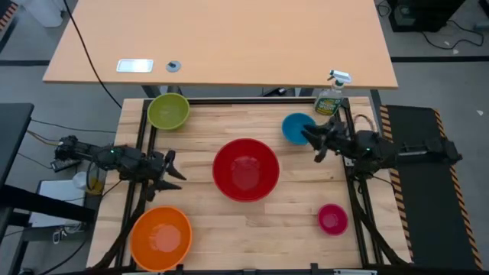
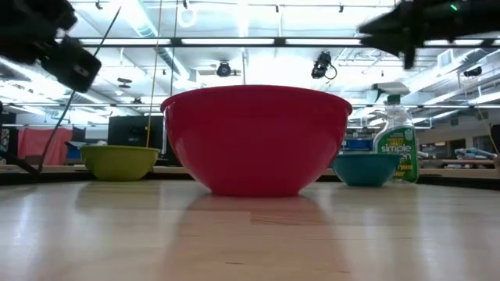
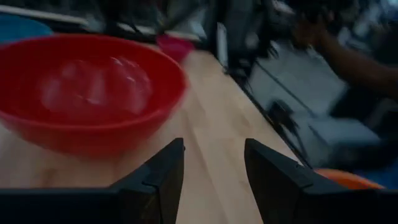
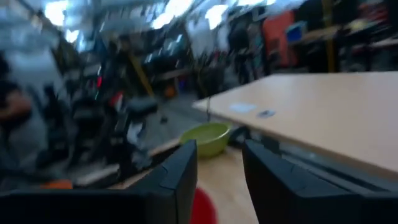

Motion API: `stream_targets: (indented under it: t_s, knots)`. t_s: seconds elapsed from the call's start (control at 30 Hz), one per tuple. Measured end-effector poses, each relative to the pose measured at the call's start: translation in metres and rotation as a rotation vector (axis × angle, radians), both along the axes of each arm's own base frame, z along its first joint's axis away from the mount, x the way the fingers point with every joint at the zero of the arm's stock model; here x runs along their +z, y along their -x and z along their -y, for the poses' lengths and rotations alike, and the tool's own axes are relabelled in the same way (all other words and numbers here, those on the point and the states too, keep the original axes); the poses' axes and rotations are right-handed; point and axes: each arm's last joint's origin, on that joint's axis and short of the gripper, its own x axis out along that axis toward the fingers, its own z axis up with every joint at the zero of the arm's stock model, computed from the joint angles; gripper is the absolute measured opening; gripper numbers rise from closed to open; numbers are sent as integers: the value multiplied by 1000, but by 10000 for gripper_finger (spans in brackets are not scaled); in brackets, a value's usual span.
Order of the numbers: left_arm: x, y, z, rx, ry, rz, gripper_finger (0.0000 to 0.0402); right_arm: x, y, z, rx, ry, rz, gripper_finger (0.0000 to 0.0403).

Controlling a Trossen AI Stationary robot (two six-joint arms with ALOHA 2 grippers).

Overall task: Nest bowls inside each other
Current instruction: Stack the orange bowl on top of the big red bowl

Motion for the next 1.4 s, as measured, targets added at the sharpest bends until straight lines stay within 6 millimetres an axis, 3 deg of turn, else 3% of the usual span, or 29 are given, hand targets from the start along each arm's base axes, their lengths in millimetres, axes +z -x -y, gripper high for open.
stream_targets:
  t_s: [0.13, 0.3, 0.57, 0.8, 1.0, 1.2, 1.4]
  knots:
    - [21, -3, 9, -102, 19, 27, 172, 25, -52, -16, 79, 71, -137, 130]
    - [43, -17, 25, -163, 82, 219, 172, 51, -118, -46, 96, 192, -295, 130]
    - [48, -23, 47, -262, 10, 197, 172, 67, -200, -104, 184, 256, -433, 130]
    - [46, -8, 66, -444, 31, 76, 172, 52, -251, -160, 277, 317, -464, 130]
    - [44, 9, 81, -583, 136, -38, 172, 30, -287, -196, 348, 337, -482, 130]
    - [43, 19, 87, -655, 180, -94, 172, 1, -319, -217, 432, 318, -493, 130]
    - [42, 17, 86, -590, 204, -120, 172, -30, -344, -228, 486, 296, -509, 130]
